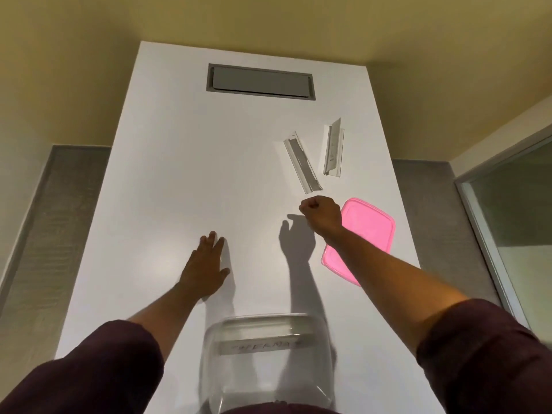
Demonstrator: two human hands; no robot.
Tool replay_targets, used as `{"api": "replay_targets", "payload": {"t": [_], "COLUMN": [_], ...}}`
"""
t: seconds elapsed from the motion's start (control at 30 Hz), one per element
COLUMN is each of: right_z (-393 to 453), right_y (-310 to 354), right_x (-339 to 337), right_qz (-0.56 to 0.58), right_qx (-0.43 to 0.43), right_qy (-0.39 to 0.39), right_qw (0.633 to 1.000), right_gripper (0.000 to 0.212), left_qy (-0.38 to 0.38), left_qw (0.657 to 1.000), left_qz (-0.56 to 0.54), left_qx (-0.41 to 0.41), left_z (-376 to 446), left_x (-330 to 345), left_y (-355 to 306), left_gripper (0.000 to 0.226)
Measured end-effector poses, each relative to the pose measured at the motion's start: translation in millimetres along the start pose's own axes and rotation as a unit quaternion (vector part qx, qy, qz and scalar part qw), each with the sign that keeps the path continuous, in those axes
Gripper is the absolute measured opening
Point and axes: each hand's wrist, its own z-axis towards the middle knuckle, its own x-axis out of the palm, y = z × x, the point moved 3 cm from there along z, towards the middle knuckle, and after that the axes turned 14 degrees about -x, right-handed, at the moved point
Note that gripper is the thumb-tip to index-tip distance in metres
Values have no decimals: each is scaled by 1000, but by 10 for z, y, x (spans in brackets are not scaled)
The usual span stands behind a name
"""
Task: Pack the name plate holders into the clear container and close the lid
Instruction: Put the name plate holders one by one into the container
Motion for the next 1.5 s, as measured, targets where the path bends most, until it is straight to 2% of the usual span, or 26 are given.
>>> {"api": "replay_targets", "payload": {"t": [0.03, 0.17, 0.33, 0.53, 0.7, 0.8, 0.9, 1.03, 1.13, 1.23, 1.33, 1.4, 1.5], "right_z": [130, 656, 1100, 1340, 1332, 1195, 921, 398, -15, -415, -785, -994, -1321], "right_y": [-7, -111, -215, -209, -205, -195, -250, -393, -489, -441, -302, -214, -28], "right_x": [-22, -54, 33, 172, 164, 104, 111, 163, 111, 29, -57, -86, -103], "right_qz": [-35, -131, -207, -233, -290, -269, -181, -68, -13, 32, 72, 79, 68], "right_qx": [-15, -43, -28, 20, 15, 0, 3, 32, 57, 44, 10, -13, -64], "right_qy": [-6, -23, 14, -2, -10, -38, -86, -109, -112, -118, -108, -100, -96], "right_qw": [999, 990, 978, 972, 957, 962, 980, 991, 992, 992, 991, 992, 991], "right_gripper": [17, 48, 65, 62, 36, 29, 25, 40, 44, 36, 20, 26, 49], "left_qy": [0, -7, -33, -44, -51, -54, -39, -6, 27, 61, 42, 13, 8], "left_qw": [1000, 999, 998, 998, 998, 998, 999, 999, 999, 996, 983, 965, 918], "left_qz": [16, 30, 30, 41, 33, 34, 35, 33, 37, -60, -176, -264, -396], "left_qx": [5, 31, 36, 13, 15, 19, 12, 8, 9, -17, -22, -5, -6], "left_z": [38, 175, 211, 199, 179, 167, 174, 186, 172, 123, -148, -419, -858], "left_x": [15, 172, 327, 355, 350, 357, 324, 210, 97, -107, -266, -332, -436], "left_y": [13, 136, 209, 194, 181, 194, 186, 166, 142, -8, -327, -631, -1131], "left_gripper": [87, 98, 93, 92, 91, 90, 91, 93, 94, 81, 69, 65, 66]}}
